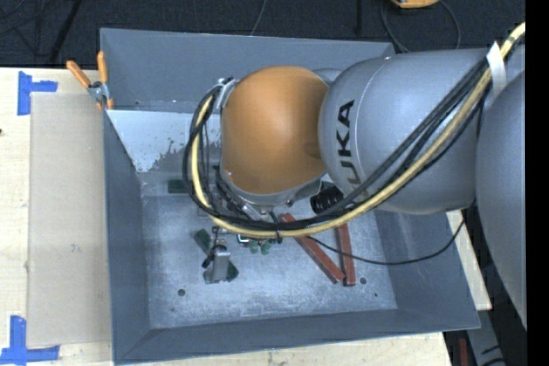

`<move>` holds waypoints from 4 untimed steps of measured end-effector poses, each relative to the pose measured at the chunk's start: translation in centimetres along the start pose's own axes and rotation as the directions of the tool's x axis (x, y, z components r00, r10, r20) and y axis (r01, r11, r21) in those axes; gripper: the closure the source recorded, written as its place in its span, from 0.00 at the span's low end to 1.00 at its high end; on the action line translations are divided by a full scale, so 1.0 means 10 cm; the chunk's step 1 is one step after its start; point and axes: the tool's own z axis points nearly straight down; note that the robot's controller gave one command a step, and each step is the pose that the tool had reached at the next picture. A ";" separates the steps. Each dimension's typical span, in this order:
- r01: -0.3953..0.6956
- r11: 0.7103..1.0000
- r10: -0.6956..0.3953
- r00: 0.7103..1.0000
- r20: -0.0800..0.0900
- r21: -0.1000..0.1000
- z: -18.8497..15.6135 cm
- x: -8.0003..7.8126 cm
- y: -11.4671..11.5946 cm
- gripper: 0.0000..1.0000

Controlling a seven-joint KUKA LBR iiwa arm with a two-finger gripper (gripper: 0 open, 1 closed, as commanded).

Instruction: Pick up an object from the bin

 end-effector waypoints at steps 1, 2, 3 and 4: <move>0.316 0.949 -0.316 0.949 0.003 0.001 0.84 -0.14 -0.88 0.00; 0.553 0.833 -0.553 0.833 0.010 0.001 1.18 -0.40 -0.15 0.00; 0.607 0.794 -0.607 0.794 0.010 0.006 1.36 -0.83 -0.54 0.00; 0.607 0.795 -0.607 0.795 0.010 0.002 1.34 -0.82 -0.51 1.00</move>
Offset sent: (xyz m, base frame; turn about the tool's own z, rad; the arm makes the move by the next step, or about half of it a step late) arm 0.0143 -0.0863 -0.0820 -0.3249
